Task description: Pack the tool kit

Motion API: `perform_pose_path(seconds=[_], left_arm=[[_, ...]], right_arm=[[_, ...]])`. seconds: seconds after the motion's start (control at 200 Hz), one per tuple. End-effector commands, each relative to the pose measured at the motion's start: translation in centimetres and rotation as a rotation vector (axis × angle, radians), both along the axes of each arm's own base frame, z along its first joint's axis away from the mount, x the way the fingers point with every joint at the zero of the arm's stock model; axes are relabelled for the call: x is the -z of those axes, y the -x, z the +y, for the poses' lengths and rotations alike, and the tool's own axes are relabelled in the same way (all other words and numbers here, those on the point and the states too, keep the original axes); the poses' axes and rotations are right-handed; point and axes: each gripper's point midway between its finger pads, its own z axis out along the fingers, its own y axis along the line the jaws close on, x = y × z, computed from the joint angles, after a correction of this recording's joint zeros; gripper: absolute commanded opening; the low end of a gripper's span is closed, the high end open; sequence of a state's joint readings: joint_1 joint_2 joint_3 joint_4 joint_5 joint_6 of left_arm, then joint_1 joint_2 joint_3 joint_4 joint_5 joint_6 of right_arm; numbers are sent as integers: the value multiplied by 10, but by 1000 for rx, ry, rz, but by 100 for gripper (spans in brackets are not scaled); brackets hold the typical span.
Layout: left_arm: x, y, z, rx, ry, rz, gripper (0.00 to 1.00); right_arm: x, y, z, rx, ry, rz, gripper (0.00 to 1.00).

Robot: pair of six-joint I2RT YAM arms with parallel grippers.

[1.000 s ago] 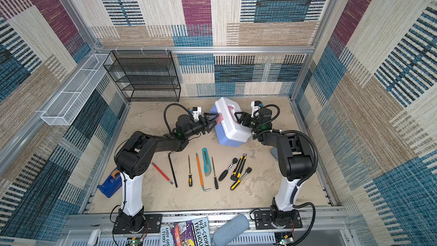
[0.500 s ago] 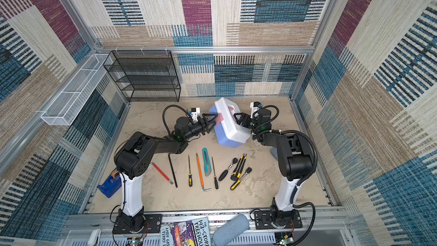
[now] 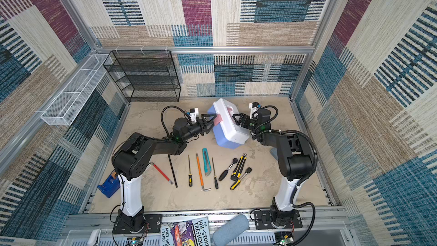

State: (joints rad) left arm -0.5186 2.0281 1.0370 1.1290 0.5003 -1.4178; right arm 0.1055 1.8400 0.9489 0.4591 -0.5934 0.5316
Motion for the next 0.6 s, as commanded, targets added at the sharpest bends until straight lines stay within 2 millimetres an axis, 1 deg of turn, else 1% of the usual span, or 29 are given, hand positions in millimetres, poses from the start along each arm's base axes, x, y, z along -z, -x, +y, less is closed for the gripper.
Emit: perform_pose_path(seconds=[0.0,0.105,0.215,0.321,0.446,0.596], left_arm=[[-26,3,1,4,51,-92,70],[-28,4,3,-7,71,-97,70],[-20,4,2,0,56,-74,70],[-17,3,5,-9,49,-69,70],[-11,0,14,-27,34,-51,70],[1,0,29,-48,-26,-16,72]], right_arm=[[41,31,11,-89,21,179,63],[41,30,9,-80,28,179,63],[42,31,9,-79,28,182,63],[40,31,9,-78,27,178,64],[35,29,7,-74,25,169,64],[30,25,4,-62,27,157,64]])
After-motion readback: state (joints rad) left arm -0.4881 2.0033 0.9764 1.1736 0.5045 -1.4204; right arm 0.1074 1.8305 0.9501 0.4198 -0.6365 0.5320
